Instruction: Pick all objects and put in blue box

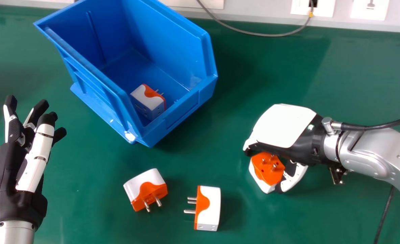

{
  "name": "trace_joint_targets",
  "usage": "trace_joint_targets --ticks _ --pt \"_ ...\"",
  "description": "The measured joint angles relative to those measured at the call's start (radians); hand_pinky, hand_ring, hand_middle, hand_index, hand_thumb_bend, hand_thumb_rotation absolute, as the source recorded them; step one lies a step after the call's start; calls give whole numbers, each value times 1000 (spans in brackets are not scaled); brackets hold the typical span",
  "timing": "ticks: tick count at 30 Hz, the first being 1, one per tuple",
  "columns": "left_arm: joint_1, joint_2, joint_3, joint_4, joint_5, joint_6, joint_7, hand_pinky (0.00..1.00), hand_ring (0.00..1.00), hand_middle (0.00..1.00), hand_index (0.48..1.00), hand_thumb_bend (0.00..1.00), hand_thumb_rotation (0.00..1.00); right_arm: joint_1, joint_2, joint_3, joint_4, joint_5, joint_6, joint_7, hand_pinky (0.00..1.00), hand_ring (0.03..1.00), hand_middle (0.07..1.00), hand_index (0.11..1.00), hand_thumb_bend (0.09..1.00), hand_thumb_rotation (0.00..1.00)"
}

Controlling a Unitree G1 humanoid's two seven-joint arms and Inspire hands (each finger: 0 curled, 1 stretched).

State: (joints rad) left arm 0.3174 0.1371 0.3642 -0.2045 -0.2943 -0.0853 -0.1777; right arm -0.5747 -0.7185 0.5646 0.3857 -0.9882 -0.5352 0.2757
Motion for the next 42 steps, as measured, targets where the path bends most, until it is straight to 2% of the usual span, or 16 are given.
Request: trace_joint_targets --ticks 2,7,12,22,30,35,42 --pt "-3 0 1 0 0 -1 0 851 918 942 942 278 565 -4 0 0 2 1 -2 -11 469 516 596 567 505 134" --pt "-7 -1 0 0 0 -1 0 858 923 944 942 283 570 -4 0 8 17 1 -17 -8 376 425 539 521 515 68" --pt "-7 -1 -1 0 0 -2 0 860 926 947 944 284 571 -5 0 9 25 2 -20 -11 364 414 527 512 517 55" --pt "-8 0 1 1 0 -3 0 869 934 955 953 300 596 -11 1 12 35 5 -13 -8 275 327 489 483 524 17" --pt "-11 0 4 5 -3 -3 -1 865 929 950 950 295 593 10 2 -2 25 61 34 29 255 306 479 479 524 11" --pt "-14 0 4 5 -9 -3 -7 861 926 946 945 300 591 26 4 -18 9 91 70 63 237 286 482 471 522 5" --pt "-16 0 5 7 -6 -4 -5 860 926 945 944 302 596 96 -23 -68 -131 131 131 173 242 294 468 476 519 2"
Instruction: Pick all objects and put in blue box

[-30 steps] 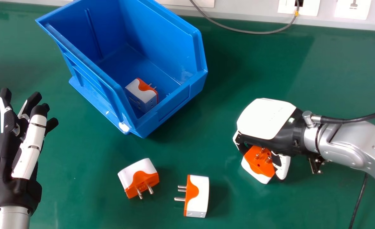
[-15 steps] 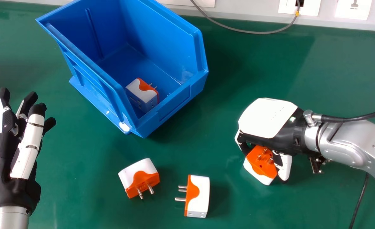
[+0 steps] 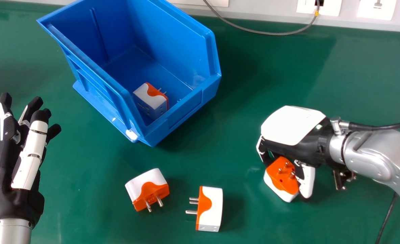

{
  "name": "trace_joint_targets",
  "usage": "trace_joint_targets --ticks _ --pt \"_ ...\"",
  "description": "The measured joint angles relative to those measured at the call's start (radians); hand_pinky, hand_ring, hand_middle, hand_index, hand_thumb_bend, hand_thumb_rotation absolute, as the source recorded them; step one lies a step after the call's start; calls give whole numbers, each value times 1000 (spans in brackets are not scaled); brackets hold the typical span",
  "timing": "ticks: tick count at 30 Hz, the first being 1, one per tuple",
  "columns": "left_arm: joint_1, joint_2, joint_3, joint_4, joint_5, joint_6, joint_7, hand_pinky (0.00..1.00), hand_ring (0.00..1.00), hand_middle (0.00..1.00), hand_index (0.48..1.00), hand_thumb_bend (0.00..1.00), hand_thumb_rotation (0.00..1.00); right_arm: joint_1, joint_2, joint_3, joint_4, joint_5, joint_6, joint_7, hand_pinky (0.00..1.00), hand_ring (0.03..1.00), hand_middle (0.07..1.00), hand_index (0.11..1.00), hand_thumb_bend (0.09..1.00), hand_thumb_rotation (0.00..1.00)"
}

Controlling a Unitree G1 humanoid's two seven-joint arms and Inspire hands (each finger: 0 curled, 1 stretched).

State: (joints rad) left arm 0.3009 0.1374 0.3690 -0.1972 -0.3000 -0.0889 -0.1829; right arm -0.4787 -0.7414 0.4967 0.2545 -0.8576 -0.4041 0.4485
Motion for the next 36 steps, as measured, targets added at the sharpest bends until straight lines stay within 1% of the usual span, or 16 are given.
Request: trace_joint_targets --ticks 2,6,8,11,13,16,18,22,26,30,33,36 --pt "-1 1 -1 1 7 -1 0 860 926 946 944 302 596 34 -14 -35 -71 35 24 42 250 302 465 478 518 2" --pt "-5 4 -1 18 8 -5 -9 867 932 952 949 305 601 82 -25 -109 -215 102 80 111 274 325 460 483 516 2" --pt "-6 6 -1 22 9 -5 -12 870 935 955 951 306 603 102 -33 -142 -276 123 107 138 280 330 463 482 516 2" --pt "-4 6 1 23 10 -6 -10 872 936 955 951 304 605 130 -41 -186 -344 161 134 171 281 330 465 480 516 1" --pt "-3 6 1 23 16 -5 -6 872 935 954 951 299 599 144 -44 -211 -384 190 150 189 282 331 463 481 515 1" --pt "-5 7 0 24 25 -6 -6 871 935 953 950 294 594 160 -45 -251 -435 232 166 204 283 332 458 483 515 1" --pt "-8 8 0 29 25 -6 -9 876 935 953 949 290 587 171 -46 -281 -470 265 174 206 281 332 440 493 512 0" --pt "-11 11 1 36 24 -5 -9 877 935 954 949 288 585 177 -46 -326 -537 307 176 207 280 332 433 497 511 0" --pt "-15 11 1 37 23 -3 -9 879 939 961 957 291 589 173 -33 -341 -584 333 184 207 248 301 412 501 509 0" --pt "-18 10 1 36 23 6 -6 874 937 960 959 283 584 122 1 -339 -611 336 196 206 223 277 402 498 509 0" --pt "-21 9 2 34 21 15 -2 868 933 958 960 297 590 46 43 -314 -599 324 189 195 207 260 395 496 510 0" --pt "-23 7 1 33 13 15 -2 866 932 958 959 309 597 -33 96 -264 -545 285 156 163 200 253 393 495 511 0"
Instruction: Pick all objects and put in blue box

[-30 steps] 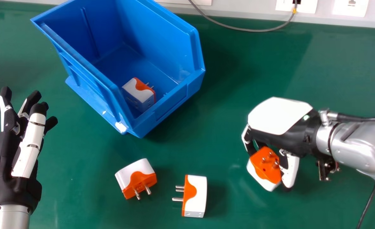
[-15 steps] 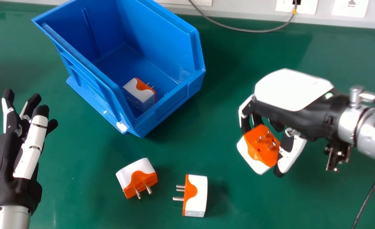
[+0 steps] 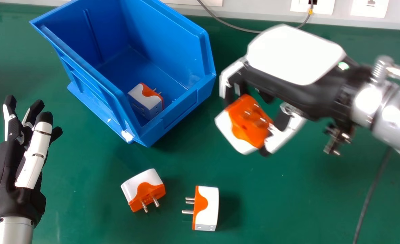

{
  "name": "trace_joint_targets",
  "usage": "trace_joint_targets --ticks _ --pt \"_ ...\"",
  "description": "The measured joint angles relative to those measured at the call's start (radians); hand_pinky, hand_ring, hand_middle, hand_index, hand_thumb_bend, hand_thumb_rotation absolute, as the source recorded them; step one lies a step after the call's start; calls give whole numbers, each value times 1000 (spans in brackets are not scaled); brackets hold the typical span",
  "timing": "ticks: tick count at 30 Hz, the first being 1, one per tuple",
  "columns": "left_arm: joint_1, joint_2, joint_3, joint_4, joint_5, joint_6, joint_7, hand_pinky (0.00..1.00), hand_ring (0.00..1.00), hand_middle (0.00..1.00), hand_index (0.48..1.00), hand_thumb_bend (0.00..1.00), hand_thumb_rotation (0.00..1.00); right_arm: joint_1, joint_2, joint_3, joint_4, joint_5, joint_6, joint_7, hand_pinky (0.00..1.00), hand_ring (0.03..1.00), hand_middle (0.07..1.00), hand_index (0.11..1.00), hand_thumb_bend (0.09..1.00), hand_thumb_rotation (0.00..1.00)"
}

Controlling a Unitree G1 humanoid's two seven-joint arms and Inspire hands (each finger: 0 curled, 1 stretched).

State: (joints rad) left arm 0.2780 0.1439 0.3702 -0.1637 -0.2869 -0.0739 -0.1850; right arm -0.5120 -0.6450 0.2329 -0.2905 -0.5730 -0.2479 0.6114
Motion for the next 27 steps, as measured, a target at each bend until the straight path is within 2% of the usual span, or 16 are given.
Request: trace_joint_targets --ticks 7,14,19,21,27 --pt "-1 -2 -1 2 -2 -5 -1 862 931 957 955 338 617 -134 121 83 163 -57 -26 -54 189 241 401 490 515 0" --pt "-5 -2 -4 7 -1 -22 -15 876 943 966 958 345 629 -298 247 166 371 -150 -31 -129 212 262 404 497 514 0" --pt "-6 0 -3 23 12 -35 -15 882 948 971 960 340 632 -456 349 228 596 -202 -21 -189 247 306 426 502 514 0" --pt "-6 0 -3 25 12 -36 -15 886 951 974 962 336 633 -509 375 254 680 -233 -23 -219 278 343 451 499 513 0" --pt "-4 -1 -1 26 10 -36 -13 884 952 975 962 339 634 -638 452 313 909 -303 7 -303 270 348 463 510 510 0"
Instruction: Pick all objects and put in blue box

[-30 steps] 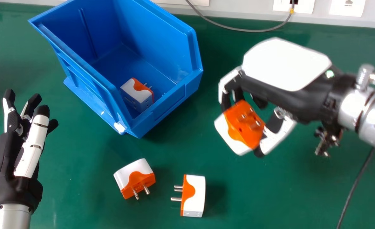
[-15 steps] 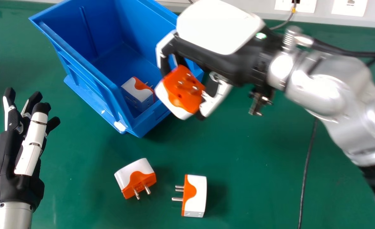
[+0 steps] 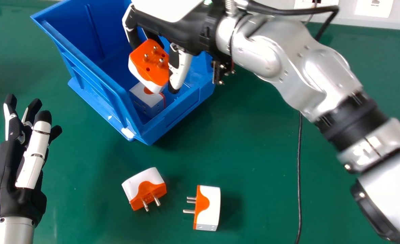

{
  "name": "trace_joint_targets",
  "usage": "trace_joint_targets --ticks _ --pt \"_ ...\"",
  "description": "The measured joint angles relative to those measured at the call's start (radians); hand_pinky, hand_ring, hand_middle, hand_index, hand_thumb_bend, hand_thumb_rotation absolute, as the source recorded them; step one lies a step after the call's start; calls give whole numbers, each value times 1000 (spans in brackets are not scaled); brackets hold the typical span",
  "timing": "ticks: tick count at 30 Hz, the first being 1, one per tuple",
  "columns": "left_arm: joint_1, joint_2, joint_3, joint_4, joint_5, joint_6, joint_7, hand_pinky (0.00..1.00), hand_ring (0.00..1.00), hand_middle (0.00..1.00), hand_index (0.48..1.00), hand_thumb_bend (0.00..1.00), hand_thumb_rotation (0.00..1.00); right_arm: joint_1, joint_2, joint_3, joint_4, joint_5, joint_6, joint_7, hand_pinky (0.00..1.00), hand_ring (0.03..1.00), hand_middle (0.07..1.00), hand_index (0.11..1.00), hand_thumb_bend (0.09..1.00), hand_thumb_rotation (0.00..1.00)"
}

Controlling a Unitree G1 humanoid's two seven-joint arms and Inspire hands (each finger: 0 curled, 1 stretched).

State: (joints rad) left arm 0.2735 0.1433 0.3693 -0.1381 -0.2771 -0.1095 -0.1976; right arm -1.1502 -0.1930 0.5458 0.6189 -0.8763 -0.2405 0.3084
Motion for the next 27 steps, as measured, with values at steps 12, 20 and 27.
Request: trace_joint_targets --ticks 12,20,27 --pt "10 -1 1 -12 -16 11 4 873 945 970 963 358 635 -224 177 117 438 -74 65 -181 206 355 482 507 508 0" --pt "26 -5 0 -50 -17 37 26 866 939 964 959 368 608 -268 249 138 564 -70 117 -223 206 357 486 518 506 0" --pt "29 -8 -3 -53 -16 38 28 860 934 958 953 352 579 -269 296 161 612 -70 161 -224 190 362 488 522 506 0"
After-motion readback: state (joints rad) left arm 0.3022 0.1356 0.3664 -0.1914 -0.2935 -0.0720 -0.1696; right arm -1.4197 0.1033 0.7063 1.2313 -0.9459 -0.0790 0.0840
